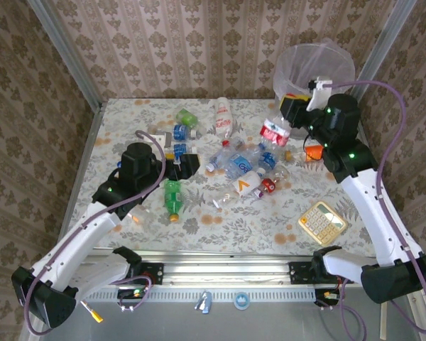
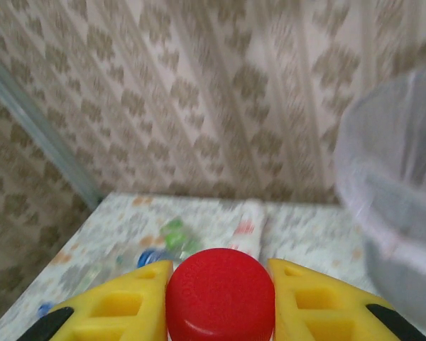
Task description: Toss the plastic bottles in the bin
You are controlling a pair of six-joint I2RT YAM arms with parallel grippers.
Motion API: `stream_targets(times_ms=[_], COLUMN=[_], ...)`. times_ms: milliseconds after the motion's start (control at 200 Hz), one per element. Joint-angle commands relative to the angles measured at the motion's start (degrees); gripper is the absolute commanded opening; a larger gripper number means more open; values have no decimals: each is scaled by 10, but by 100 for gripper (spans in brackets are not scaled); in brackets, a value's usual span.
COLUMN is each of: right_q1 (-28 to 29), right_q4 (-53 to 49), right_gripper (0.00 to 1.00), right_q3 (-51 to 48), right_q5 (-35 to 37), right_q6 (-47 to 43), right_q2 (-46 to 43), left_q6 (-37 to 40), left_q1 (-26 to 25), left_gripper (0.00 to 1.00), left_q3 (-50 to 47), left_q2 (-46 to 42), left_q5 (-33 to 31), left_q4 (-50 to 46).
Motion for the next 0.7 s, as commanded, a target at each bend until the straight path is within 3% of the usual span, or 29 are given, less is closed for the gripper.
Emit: stream_targets(times_ms=[0, 85, 315, 695], right_q1=[-8, -14, -29, -59], right_q4=[164, 285, 447, 458], right_gripper=[0, 0, 0, 0], right_q3=[24, 26, 77, 127], right_q5=[86, 106, 130, 104], right_q6=[-65, -96, -168, -218], right_q2=[-6, 2, 37, 50], left_q6=[-4, -4, -6, -13], left_q1=[5, 5, 3, 1], left_gripper=[100, 100, 100, 100], left_q3=[-2, 1, 3, -8], left_q2=[2, 7, 14, 16], left_q5=[-9, -7, -12, -18], left_q4=[-1, 3, 7, 18])
